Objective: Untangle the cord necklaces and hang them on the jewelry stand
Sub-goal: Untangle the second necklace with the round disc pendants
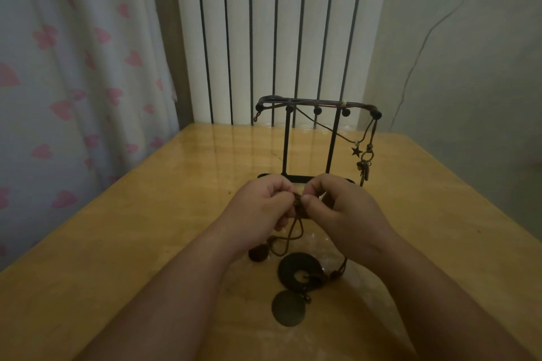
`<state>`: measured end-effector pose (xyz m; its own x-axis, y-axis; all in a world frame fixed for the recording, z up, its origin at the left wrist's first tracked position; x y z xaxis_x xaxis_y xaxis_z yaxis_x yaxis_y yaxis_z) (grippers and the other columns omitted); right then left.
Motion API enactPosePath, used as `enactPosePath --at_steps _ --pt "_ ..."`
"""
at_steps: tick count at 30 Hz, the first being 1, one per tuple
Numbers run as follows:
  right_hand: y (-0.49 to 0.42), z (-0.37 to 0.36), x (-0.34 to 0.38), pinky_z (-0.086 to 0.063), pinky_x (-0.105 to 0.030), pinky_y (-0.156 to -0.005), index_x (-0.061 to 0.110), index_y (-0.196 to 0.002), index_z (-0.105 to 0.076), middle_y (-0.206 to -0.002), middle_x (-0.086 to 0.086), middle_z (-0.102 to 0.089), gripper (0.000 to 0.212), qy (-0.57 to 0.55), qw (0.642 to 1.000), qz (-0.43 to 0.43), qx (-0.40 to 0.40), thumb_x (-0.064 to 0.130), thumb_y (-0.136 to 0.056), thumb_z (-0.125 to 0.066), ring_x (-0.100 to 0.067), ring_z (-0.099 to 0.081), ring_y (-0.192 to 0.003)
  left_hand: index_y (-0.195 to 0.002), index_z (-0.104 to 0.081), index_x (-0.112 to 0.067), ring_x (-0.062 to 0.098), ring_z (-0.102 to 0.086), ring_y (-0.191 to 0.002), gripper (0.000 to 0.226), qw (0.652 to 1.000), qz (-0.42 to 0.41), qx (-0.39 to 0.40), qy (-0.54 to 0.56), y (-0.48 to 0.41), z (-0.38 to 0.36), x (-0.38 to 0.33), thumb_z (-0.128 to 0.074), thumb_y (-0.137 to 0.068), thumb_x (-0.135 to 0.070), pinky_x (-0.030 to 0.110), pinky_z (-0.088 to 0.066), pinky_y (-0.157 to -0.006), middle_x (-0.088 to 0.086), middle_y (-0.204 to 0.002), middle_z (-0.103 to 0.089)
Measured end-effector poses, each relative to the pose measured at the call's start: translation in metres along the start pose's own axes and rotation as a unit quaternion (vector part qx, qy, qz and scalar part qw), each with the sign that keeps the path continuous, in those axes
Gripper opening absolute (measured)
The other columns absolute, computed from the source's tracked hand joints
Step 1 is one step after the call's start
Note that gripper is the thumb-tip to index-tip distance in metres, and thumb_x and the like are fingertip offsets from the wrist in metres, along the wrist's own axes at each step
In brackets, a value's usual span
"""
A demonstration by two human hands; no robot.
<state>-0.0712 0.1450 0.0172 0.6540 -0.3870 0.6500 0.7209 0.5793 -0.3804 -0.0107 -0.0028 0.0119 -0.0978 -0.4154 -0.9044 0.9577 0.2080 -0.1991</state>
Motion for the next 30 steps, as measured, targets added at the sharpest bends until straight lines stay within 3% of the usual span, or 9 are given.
enactPosePath --at_steps 5,10,14,15,17,20,22,27,30 --pt "0.0006 -0.0014 0.0008 -0.058 -0.043 -0.081 0.024 -0.087 -0.065 -0.084 0.0 -0.069 0.011 -0.15 0.988 -0.024 0.005 0.026 -0.093 -0.056 -0.018 -0.066 -0.083 -0.08 -0.065 -0.021 0.011 -0.049 -0.06 0.023 0.997 0.01 0.029 0.07 -0.0008 0.0011 -0.0007 -0.048 -0.095 -0.014 0.029 -0.043 -0.06 -0.005 -0.064 -0.055" --pt "0.0016 -0.0038 0.0068 -0.047 -0.014 -0.059 0.02 -0.084 -0.064 -0.07 0.013 -0.063 0.017 -0.215 0.976 -0.022 0.02 0.022 -0.097 -0.053 0.002 -0.058 -0.065 -0.062 -0.066 -0.029 0.012 -0.04 -0.054 0.041 0.981 0.034 0.058 0.184 -0.0027 0.0014 0.0009 -0.041 -0.091 -0.012 0.03 -0.035 -0.056 -0.004 -0.059 -0.046" --pt "0.0029 0.0002 0.0066 -0.056 -0.032 -0.067 0.019 -0.088 -0.067 -0.082 0.001 -0.07 0.016 -0.252 0.966 -0.027 0.041 0.024 -0.097 -0.054 -0.02 -0.067 -0.079 -0.068 -0.066 -0.021 0.013 -0.038 -0.052 0.043 0.956 0.05 0.09 0.274 -0.0017 0.0013 0.0003 -0.036 -0.097 -0.011 0.029 -0.036 -0.055 0.0 -0.06 -0.043" --pt "0.003 0.0016 0.0064 -0.054 -0.027 -0.067 0.018 -0.09 -0.067 -0.082 0.001 -0.07 0.015 -0.257 0.965 -0.024 0.039 0.023 -0.097 -0.055 -0.017 -0.067 -0.078 -0.071 -0.066 -0.021 0.013 -0.04 -0.053 0.042 0.955 0.052 0.091 0.278 -0.0016 0.0016 0.0 -0.036 -0.099 -0.013 0.03 -0.037 -0.056 0.0 -0.06 -0.043" --pt "0.0034 0.0039 0.0061 -0.052 -0.018 -0.065 0.017 -0.091 -0.067 -0.081 0.004 -0.07 0.013 -0.257 0.966 -0.018 0.028 0.022 -0.095 -0.056 -0.007 -0.066 -0.075 -0.079 -0.067 -0.019 0.013 -0.042 -0.055 0.036 0.963 0.051 0.08 0.252 -0.0008 0.0025 -0.0018 -0.038 -0.101 -0.016 0.03 -0.039 -0.058 -0.001 -0.062 -0.046" --pt "0.0017 0.0047 0.0015 -0.059 -0.04 -0.074 0.026 -0.089 -0.067 -0.085 -0.003 -0.069 0.008 -0.184 0.983 -0.015 -0.006 0.029 -0.091 -0.06 -0.023 -0.067 -0.081 -0.089 -0.065 -0.015 0.01 -0.048 -0.06 0.027 0.99 0.036 0.04 0.133 0.0021 0.0025 -0.0071 -0.042 -0.102 -0.021 0.027 -0.043 -0.06 -0.005 -0.064 -0.053" --pt "0.0013 0.004 0.0018 -0.059 -0.043 -0.076 0.028 -0.087 -0.066 -0.083 -0.001 -0.069 0.007 -0.15 0.988 -0.014 -0.029 0.03 -0.09 -0.06 -0.023 -0.065 -0.08 -0.092 -0.066 -0.018 0.008 -0.051 -0.061 0.024 0.998 0.014 0.01 0.054 0.0023 0.0015 -0.0079 -0.044 -0.101 -0.023 0.025 -0.044 -0.06 -0.007 -0.066 -0.056" --pt "-0.0006 0.0008 0.0015 -0.048 -0.018 -0.065 0.031 -0.085 -0.066 -0.078 0.009 -0.067 0.011 -0.101 0.993 -0.03 -0.042 0.033 -0.093 -0.059 0.003 -0.062 -0.074 -0.089 -0.061 -0.027 0.0 -0.05 -0.06 0.018 0.998 -0.035 -0.019 -0.052 0.0023 -0.0005 -0.0076 -0.047 -0.101 -0.023 0.022 -0.042 -0.061 -0.008 -0.07 -0.056" --pt "-0.0026 0.0008 -0.0016 -0.049 -0.017 -0.066 0.028 -0.083 -0.067 -0.079 0.007 -0.068 0.013 -0.104 0.992 -0.054 -0.043 0.03 -0.094 -0.059 0.002 -0.063 -0.074 -0.093 -0.061 -0.027 0.004 -0.054 -0.065 0.016 0.997 -0.039 -0.02 -0.059 0.0027 -0.0035 -0.0079 -0.047 -0.101 -0.025 0.025 -0.045 -0.063 -0.006 -0.073 -0.059"
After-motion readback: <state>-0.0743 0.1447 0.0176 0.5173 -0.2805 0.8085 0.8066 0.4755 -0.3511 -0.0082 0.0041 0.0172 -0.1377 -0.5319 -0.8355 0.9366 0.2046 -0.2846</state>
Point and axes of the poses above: each hand's wrist, its own y-axis away from the middle knuckle, its own z-axis out of the back of the hand, x = y × z, the point moved 1 cm from there along -y, towards the middle knuckle
